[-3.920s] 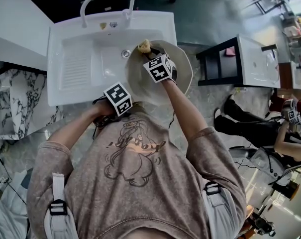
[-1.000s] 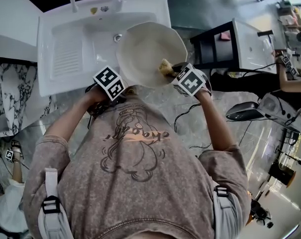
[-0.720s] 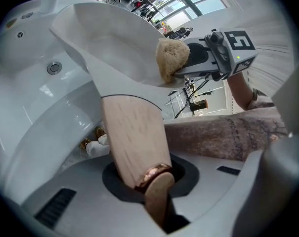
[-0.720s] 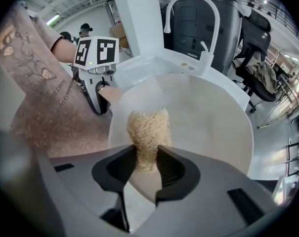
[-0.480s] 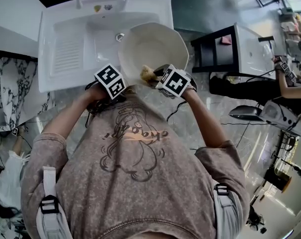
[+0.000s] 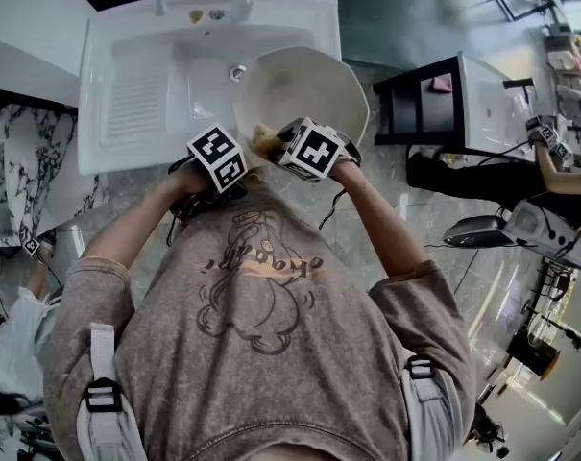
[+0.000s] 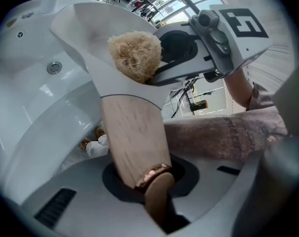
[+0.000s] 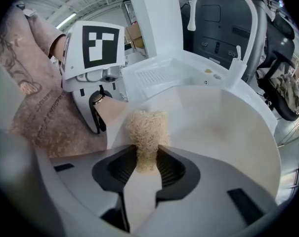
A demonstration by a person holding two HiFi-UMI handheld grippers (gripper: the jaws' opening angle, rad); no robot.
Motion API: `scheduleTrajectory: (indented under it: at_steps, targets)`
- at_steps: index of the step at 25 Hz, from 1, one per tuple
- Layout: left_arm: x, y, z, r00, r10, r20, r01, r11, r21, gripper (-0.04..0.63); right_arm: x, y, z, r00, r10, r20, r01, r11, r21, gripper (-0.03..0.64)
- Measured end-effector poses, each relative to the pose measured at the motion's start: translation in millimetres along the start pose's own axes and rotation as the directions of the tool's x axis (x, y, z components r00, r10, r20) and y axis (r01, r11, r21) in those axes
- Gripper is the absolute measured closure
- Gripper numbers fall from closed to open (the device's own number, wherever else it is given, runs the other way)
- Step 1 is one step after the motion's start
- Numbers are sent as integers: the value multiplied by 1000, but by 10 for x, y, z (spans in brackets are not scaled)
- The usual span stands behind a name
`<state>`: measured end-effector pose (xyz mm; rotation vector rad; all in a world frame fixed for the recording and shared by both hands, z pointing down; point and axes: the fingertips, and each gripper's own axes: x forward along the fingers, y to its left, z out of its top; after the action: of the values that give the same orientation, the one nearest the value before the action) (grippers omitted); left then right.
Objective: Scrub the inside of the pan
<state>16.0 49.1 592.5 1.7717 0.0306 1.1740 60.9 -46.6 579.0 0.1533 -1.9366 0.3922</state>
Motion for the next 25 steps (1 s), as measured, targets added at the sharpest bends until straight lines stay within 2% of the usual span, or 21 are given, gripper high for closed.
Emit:
scheduleTrajectory:
  at_steps: [6, 13, 25]
  targets:
    - [-2, -1, -13, 1000, -4, -2, 4, 1000, -4, 540, 141, -119, 197, 1000, -17, -9, 17, 1000, -18, 477]
    - [7, -10, -7, 1000, -4, -7, 4, 1000, -3, 540, 264, -292, 256, 999, -35, -11, 35, 999, 13, 477]
    - [-3, 13, -11, 1000, -12, -5, 12, 1000, 1, 540, 446, -718, 354, 990, -139, -9, 139, 988, 61, 477]
